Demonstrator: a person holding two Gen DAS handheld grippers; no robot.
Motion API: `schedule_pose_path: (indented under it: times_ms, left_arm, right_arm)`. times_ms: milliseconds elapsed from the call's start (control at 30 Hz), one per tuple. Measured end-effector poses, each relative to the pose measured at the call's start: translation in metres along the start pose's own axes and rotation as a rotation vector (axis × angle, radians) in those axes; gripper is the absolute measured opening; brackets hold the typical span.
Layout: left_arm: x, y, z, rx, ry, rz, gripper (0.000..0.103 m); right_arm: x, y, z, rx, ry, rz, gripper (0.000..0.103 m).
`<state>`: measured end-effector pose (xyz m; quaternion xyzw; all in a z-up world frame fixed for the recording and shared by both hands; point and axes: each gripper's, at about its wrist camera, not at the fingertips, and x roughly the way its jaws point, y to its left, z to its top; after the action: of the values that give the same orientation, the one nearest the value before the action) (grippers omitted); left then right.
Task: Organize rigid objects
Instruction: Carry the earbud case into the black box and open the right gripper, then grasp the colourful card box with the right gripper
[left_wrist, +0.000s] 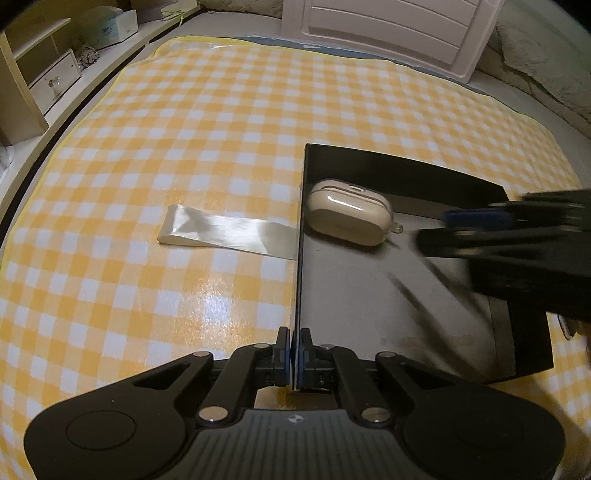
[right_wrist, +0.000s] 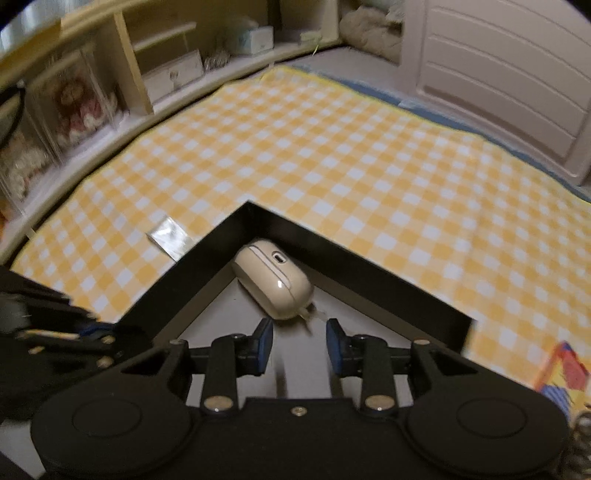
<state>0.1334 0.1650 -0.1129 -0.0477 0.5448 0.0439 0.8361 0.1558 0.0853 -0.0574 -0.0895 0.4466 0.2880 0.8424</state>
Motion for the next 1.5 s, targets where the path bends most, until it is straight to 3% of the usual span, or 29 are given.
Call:
schedule_pose_path:
  times_ms: [333,600,767,833,1000,1100,1200,1500]
  left_arm:
    - [0.011,-0.004,0.009,-0.010,0.023,0.027,0.003]
    - [0.009,-0.004,0.004,0.019,-0.003,0.028,0.003]
    - [0.008,-0.007,0.002,0.039,-0.012,0.033,0.002]
    - [0.008,-0.007,0.001,0.038,-0.012,0.030,0.003]
    - [0.006,-0.010,0.001,0.082,-0.016,0.035,0.002]
    - [0.004,-0.012,-0.001,0.082,-0.014,0.020,0.003]
    - [0.004,-0.010,-0.001,0.097,-0.012,0.008,0.003]
    - [0.007,-0.004,0.005,0.121,-0.012,-0.007,0.004]
  right_arm:
    - [-0.111,-0.069,-0.036,0.167,-0.121,-0.051,0.041]
    - [-0.150,-0.135,-0.066,0.411,-0.172,-0.159,0.056]
    - [-0.123,-0.174,-0.065,0.581,-0.067,-0.189,0.056]
    - [-0.104,-0.186,-0.060,0.633,-0.024,-0.180,0.056]
    - [-0.058,-0.209,-0.056,0.716,-0.019,-0.125,0.058]
    - [-0.032,-0.222,-0.059,0.773,0.051,-0.103,0.060]
    - [-0.012,-0.235,-0.063,0.843,0.102,-0.159,0.073]
    - [0.013,-0.235,-0.044,0.733,0.096,-0.335,0.081]
